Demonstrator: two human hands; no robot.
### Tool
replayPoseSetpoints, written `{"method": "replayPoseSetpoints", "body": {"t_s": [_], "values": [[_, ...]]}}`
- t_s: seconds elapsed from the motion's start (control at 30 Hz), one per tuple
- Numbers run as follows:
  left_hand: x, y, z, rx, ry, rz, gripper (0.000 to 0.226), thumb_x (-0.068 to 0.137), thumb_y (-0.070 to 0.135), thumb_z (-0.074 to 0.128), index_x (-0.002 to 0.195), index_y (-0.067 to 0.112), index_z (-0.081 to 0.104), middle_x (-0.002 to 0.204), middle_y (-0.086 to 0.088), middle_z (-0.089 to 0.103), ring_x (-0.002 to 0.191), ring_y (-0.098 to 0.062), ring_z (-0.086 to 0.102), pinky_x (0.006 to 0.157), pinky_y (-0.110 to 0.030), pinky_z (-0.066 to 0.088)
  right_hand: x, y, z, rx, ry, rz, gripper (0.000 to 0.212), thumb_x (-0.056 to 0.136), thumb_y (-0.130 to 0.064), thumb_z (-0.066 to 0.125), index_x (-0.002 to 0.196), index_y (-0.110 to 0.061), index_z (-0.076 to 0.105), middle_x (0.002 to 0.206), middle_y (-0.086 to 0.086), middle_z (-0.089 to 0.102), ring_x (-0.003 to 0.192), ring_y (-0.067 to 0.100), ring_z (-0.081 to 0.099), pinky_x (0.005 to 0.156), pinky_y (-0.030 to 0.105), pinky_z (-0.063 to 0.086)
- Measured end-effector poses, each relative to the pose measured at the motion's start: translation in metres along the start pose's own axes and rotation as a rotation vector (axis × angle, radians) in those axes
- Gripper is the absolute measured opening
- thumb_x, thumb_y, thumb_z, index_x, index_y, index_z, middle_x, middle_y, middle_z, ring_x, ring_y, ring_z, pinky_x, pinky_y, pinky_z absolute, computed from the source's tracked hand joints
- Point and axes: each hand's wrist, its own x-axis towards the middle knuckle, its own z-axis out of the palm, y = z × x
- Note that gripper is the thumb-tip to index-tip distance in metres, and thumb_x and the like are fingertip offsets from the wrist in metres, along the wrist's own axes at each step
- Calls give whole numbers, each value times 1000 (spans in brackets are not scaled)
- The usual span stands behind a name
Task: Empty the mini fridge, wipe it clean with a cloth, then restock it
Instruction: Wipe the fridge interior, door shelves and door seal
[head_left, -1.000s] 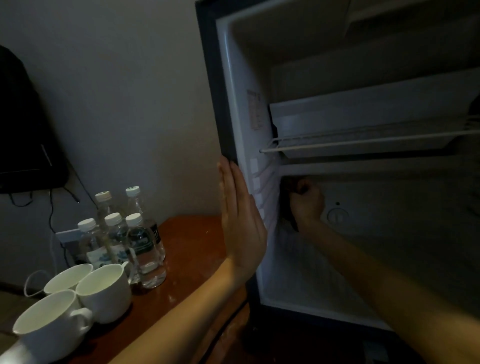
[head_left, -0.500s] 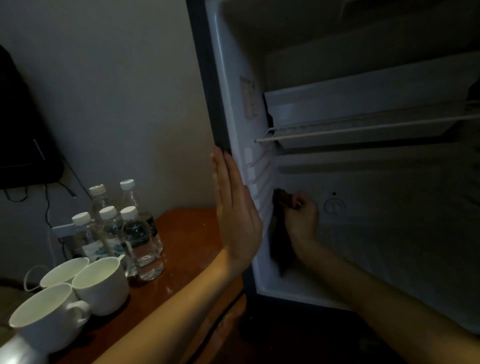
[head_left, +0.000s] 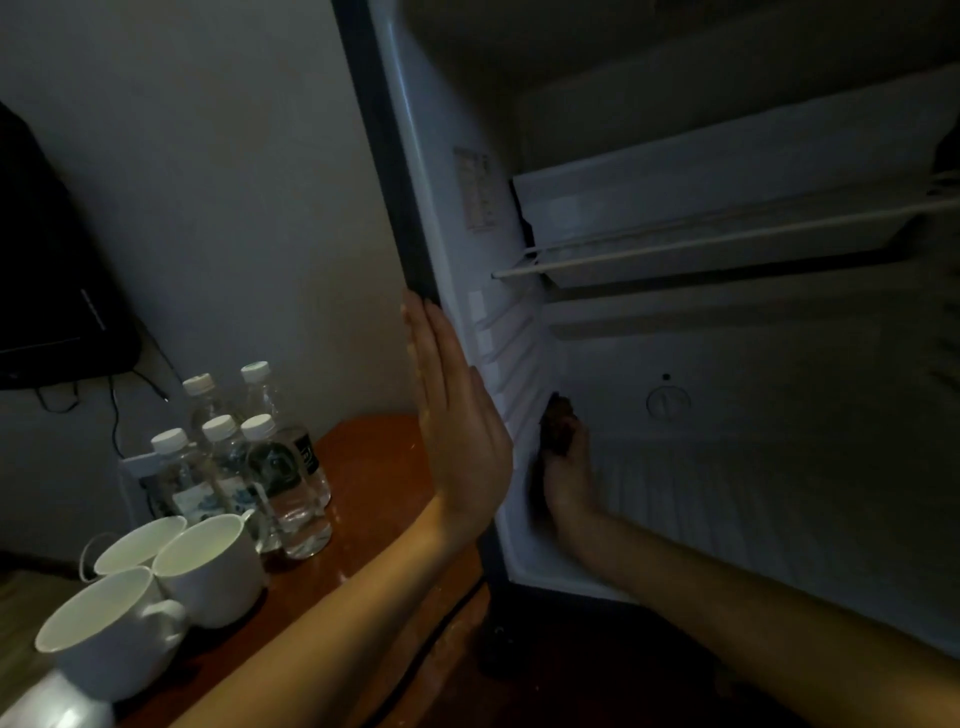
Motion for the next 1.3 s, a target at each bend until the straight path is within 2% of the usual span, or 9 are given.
{"method": "replayPoseSetpoints", "body": {"t_s": [0.13,0.3,0.47,0.63,0.8,0.97,1.07,1.17,1.3], "values": [[1,-2,1,5,-6,19,48,105,13,17,149,-1,3,157,-24,7,148,-24,5,121,-34,4,23,-5,8,-28,95,82,42,100,2,32,139,-9,43,138,10,51,118,20,49,109,32,36],[1,-1,1,9,18,18,48,102,4,22,146,-10,9,155,-29,11,147,-23,6,121,-31,4,-33,-4,-1,-119,44,107,42,100,0,37,139,-13,39,131,6,51,117,26,50,91,24,38],[2,0,0,6,-1,-1,48,103,6,21,147,-9,7,156,-26,9,147,-22,4,122,-37,6,-65,-16,5,-64,-51,-198,54,97,4,43,142,-25,38,137,-6,50,119,10,52,104,31,42],[0,2,-1,-23,-12,2,54,107,33,13,148,-2,4,156,-12,6,147,-17,3,121,-34,6,-61,-16,12,-111,-98,-533,49,102,-10,35,146,-30,28,156,-11,29,140,1,31,114,18,26],[-1,-5,2,-32,0,11,52,107,36,13,149,7,3,156,5,3,148,-9,1,121,-28,4,14,-46,14,-210,-135,-804,43,105,-2,29,142,-21,37,141,-16,50,134,3,42,114,27,32],[-3,-8,1,-47,-18,30,49,107,27,14,149,5,3,157,-2,5,149,-20,6,121,-33,6,58,-30,-2,-380,-153,-725,43,101,-26,46,144,-21,42,150,-2,42,140,14,35,118,34,22],[-1,-1,-2,-34,-32,21,47,108,24,12,150,5,4,158,-9,4,148,-24,5,121,-33,5,74,-4,-44,-662,-286,-638,58,93,6,49,144,-19,40,153,1,34,141,19,34,117,26,22],[-12,4,-4,83,-59,-8,64,99,1,22,153,15,-8,159,-8,1,147,-26,5,121,-33,3,83,6,-87,-1014,-343,-636,45,93,-27,60,134,-42,51,146,-8,46,133,14,45,117,38,29],[-63,15,-2,182,-301,301,65,96,5,26,153,11,-6,162,-9,-3,149,-21,3,121,-33,3,93,-18,-113,-1310,-357,-863,42,100,-22,47,141,-12,48,151,3,38,140,23,36,115,38,28]]}}
